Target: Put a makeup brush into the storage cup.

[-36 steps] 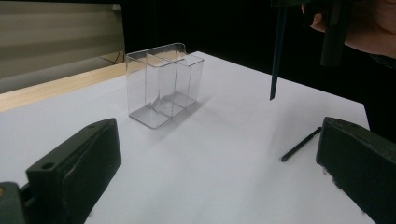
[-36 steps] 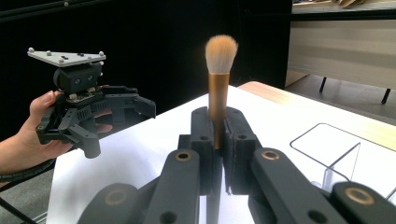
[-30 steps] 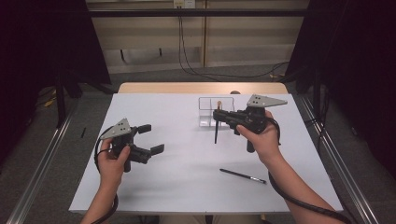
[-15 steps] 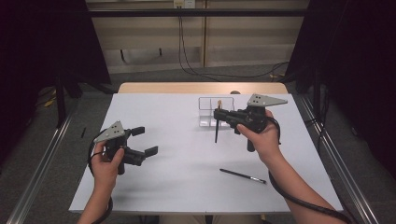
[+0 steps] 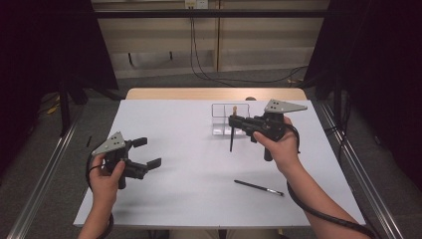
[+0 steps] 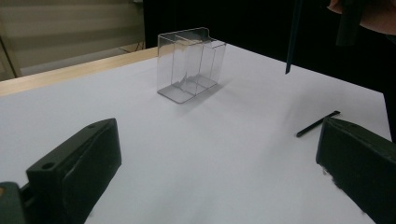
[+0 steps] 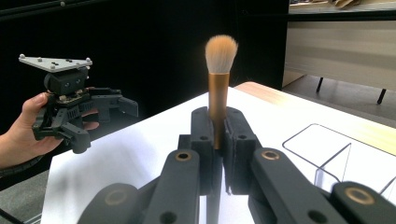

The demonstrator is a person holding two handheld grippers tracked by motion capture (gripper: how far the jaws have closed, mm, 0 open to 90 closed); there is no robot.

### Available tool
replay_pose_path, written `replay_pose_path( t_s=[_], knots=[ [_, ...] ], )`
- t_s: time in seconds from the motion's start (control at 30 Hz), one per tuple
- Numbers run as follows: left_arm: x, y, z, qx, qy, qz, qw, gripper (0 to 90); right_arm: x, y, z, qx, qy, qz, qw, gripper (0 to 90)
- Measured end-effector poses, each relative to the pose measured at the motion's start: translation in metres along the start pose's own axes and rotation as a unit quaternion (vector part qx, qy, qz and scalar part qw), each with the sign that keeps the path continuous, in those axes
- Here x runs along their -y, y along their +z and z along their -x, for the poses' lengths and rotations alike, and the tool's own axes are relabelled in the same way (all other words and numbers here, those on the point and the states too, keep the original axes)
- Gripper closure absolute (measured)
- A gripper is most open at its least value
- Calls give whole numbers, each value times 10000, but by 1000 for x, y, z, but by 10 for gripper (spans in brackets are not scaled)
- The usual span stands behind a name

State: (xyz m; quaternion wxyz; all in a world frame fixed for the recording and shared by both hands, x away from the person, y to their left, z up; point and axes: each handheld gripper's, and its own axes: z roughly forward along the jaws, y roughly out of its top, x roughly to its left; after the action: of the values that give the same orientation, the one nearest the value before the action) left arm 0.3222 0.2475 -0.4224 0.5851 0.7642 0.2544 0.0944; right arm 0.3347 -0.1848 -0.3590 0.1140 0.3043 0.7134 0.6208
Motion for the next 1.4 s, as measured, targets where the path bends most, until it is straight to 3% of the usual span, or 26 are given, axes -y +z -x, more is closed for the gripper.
replay_pose_path(
  t_s=[0.27, 0.73, 1.23, 1.4],
  knots=[
    [4, -11, -1, -86, -11, -23, 10000, 1, 0, 1, 0, 2, -5, -7, 10000, 845],
    [8, -19, -1, -205, 196, -185, 9994, 1, 1, 0, 3, 48, -9, 0, 10000, 845],
    [17, -33, -3, -375, 105, -228, 9990, 2, -4, 6, 13, 111, -58, -47, 9999, 845],
    [19, -33, -5, -334, 82, -277, 9990, 2, -9, 6, 19, 190, -84, -59, 9998, 845]
  ],
)
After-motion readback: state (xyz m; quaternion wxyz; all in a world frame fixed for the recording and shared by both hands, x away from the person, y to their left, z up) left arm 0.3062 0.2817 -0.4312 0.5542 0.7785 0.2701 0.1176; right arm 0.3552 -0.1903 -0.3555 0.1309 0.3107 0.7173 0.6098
